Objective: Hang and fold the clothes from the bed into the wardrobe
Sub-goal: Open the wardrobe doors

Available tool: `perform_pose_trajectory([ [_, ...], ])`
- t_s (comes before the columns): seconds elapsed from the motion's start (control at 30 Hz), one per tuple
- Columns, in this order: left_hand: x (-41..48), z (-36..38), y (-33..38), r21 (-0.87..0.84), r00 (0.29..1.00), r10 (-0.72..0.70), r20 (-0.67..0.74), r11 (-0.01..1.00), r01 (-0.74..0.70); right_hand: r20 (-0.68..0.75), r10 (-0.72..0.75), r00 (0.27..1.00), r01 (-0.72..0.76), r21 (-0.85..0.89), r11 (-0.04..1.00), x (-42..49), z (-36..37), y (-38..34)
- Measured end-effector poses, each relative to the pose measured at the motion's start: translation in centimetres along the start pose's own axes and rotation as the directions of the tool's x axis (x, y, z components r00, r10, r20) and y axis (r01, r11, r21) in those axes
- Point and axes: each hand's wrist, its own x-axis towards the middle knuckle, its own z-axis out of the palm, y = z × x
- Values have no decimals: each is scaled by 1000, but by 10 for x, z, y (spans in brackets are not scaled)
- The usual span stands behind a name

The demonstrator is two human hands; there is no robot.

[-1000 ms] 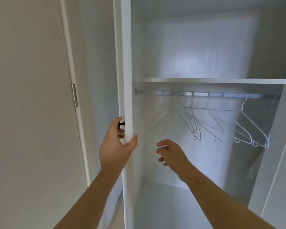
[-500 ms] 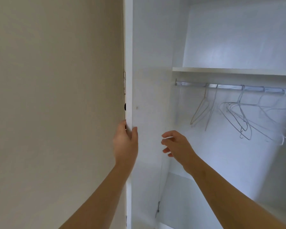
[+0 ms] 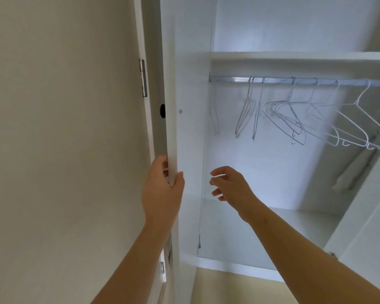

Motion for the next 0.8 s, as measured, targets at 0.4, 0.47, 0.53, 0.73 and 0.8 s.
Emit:
perform_pose_trajectory([
  [0.4,-104,66,35,-173,917,58,394,985,12,-324,232,917,-189,158,969,-112,-88,65],
  [0.47,-139,89,52,-188,847,81,526,982,23,-418,276,865,-214,190,958,-152,-114,80],
  [0.53,-181,107,69,-191,748,119,653,981,11,-497,320,807,-240,220,946,-200,-136,95],
  [0.73,-332,119,121,-157,343,117,932,983,92,-675,487,554,-296,387,873,-367,-183,136],
  [0.8,-385,114,139,-147,201,129,971,986,79,-717,537,444,-303,444,843,-426,-189,149],
])
